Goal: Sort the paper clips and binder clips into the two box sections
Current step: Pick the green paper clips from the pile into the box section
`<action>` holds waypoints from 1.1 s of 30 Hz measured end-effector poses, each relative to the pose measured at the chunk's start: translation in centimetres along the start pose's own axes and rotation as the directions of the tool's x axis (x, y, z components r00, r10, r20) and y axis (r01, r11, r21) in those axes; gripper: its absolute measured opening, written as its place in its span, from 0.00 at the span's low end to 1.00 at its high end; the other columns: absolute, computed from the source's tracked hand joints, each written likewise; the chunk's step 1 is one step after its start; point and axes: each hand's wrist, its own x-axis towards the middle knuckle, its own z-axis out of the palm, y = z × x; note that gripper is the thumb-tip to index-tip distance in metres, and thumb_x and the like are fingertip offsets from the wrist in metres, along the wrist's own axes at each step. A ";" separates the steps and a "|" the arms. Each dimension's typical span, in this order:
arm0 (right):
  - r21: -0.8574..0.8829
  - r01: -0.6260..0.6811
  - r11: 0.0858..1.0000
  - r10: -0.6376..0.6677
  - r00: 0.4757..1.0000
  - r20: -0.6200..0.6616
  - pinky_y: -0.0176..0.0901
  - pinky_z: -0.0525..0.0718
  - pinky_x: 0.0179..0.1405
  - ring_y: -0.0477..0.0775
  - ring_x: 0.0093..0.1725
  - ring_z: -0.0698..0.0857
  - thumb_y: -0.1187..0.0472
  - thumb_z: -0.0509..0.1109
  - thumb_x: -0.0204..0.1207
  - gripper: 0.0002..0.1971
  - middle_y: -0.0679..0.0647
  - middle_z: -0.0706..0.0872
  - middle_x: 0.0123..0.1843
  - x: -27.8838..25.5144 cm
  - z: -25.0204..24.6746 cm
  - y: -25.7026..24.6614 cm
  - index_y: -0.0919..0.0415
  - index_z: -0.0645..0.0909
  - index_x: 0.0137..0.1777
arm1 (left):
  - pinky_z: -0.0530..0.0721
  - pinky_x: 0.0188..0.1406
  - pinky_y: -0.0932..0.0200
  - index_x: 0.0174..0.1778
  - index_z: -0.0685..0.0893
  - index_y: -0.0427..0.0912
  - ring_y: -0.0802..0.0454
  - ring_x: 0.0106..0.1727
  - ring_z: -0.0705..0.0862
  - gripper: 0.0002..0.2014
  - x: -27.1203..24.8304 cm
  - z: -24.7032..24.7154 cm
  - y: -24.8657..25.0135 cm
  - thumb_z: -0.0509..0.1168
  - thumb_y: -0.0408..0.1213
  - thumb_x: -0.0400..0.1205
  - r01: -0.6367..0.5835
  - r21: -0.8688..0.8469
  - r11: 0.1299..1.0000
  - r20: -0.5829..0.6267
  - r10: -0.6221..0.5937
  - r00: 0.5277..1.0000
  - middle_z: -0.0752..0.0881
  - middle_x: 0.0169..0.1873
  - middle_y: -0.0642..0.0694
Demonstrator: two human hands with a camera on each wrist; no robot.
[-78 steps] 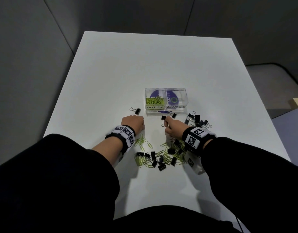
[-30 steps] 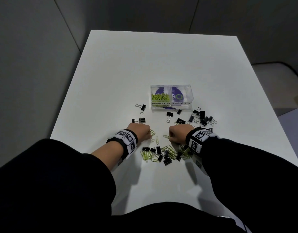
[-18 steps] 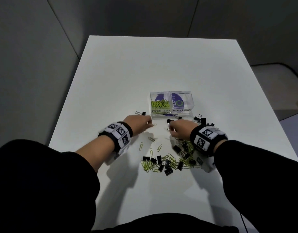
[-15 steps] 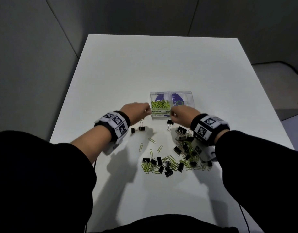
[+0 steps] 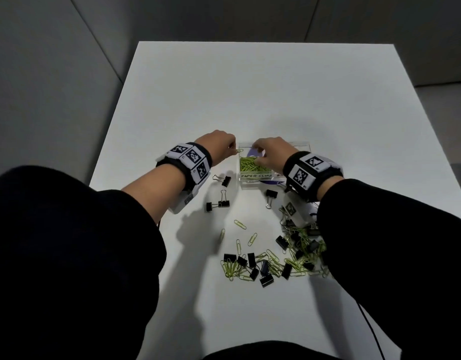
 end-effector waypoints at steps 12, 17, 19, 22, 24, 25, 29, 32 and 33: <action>-0.131 0.054 0.990 -0.058 0.998 -0.028 0.48 0.80 0.46 0.61 0.51 0.84 0.59 0.61 0.81 0.10 0.58 0.87 0.52 -6.9 1.4 3.7 0.61 0.81 0.55 | 0.74 0.65 0.52 0.69 0.77 0.42 0.43 0.68 0.77 0.18 2.1 2.7 4.3 0.61 0.38 0.83 -0.213 0.028 0.977 0.082 0.210 0.974 0.79 0.67 0.42; -0.160 0.121 0.980 -0.103 0.988 0.118 0.40 0.74 0.44 0.55 0.52 0.84 0.57 0.62 0.81 0.11 0.56 0.87 0.55 -9.0 3.4 3.4 0.60 0.79 0.57 | 0.78 0.60 0.52 0.66 0.79 0.47 0.48 0.67 0.77 0.15 -1.7 2.4 4.2 0.58 0.42 0.84 -0.309 0.116 0.944 -0.024 0.314 0.949 0.78 0.67 0.48; -0.198 0.176 0.964 -0.138 0.972 0.191 0.40 0.75 0.44 0.54 0.53 0.83 0.54 0.63 0.80 0.12 0.54 0.85 0.57 -10.1 4.7 2.7 0.58 0.78 0.59 | 0.79 0.50 0.57 0.60 0.81 0.45 0.50 0.59 0.80 0.12 -4.3 3.1 4.2 0.58 0.40 0.84 -0.354 0.098 0.930 -0.036 0.359 0.933 0.81 0.60 0.48; -0.245 0.276 0.930 -0.214 0.944 0.250 0.44 0.80 0.48 0.54 0.55 0.82 0.48 0.65 0.78 0.18 0.53 0.82 0.60 -12.2 7.0 1.4 0.56 0.75 0.63 | 0.75 0.47 0.66 0.59 0.80 0.47 0.58 0.49 0.77 0.11 -8.4 5.7 3.6 0.60 0.39 0.82 -0.362 0.044 0.931 0.189 0.348 0.918 0.82 0.57 0.49; -0.293 0.346 0.891 -0.259 0.919 0.297 0.49 0.82 0.52 0.55 0.59 0.80 0.43 0.66 0.74 0.26 0.53 0.77 0.64 -13.6 8.5 0.6 0.56 0.71 0.68 | 0.78 0.50 0.63 0.62 0.77 0.48 0.56 0.50 0.78 0.14 -11.2 7.5 3.1 0.62 0.42 0.80 -0.343 0.039 0.939 0.325 0.313 0.892 0.79 0.59 0.49; -0.314 0.369 0.875 -0.270 0.909 0.317 0.51 0.83 0.53 0.56 0.61 0.79 0.41 0.68 0.72 0.31 0.54 0.75 0.66 -14.3 9.2 0.3 0.56 0.69 0.70 | 0.80 0.52 0.59 0.65 0.75 0.49 0.54 0.52 0.79 0.18 -12.5 8.4 2.8 0.64 0.43 0.79 -0.336 0.053 0.940 0.359 0.296 0.885 0.77 0.61 0.49; -0.351 0.359 0.865 -0.252 0.915 0.315 0.54 0.83 0.53 0.59 0.64 0.77 0.38 0.72 0.67 0.40 0.55 0.71 0.69 -16.2 11.4 0.0 0.58 0.63 0.73 | 0.79 0.52 0.54 0.73 0.66 0.47 0.45 0.61 0.79 0.32 -15.6 11.8 2.5 0.69 0.40 0.73 -0.307 0.087 0.948 0.342 0.261 0.903 0.71 0.65 0.46; -0.366 0.337 0.868 -0.242 0.929 0.281 0.54 0.83 0.51 0.61 0.63 0.78 0.42 0.72 0.69 0.38 0.56 0.71 0.68 -16.5 12.2 0.0 0.58 0.62 0.74 | 0.77 0.50 0.58 0.73 0.68 0.46 0.44 0.60 0.80 0.29 -15.6 13.1 3.1 0.69 0.37 0.76 -0.219 0.007 0.976 0.280 0.208 0.937 0.70 0.67 0.45; -0.367 0.329 0.870 -0.240 0.933 0.268 0.53 0.83 0.50 0.61 0.63 0.78 0.43 0.71 0.70 0.37 0.56 0.71 0.67 -16.4 12.2 0.0 0.58 0.62 0.74 | 0.77 0.52 0.58 0.71 0.70 0.45 0.44 0.59 0.80 0.27 -15.5 13.3 3.4 0.69 0.38 0.76 -0.192 -0.040 0.981 0.249 0.196 0.948 0.70 0.66 0.44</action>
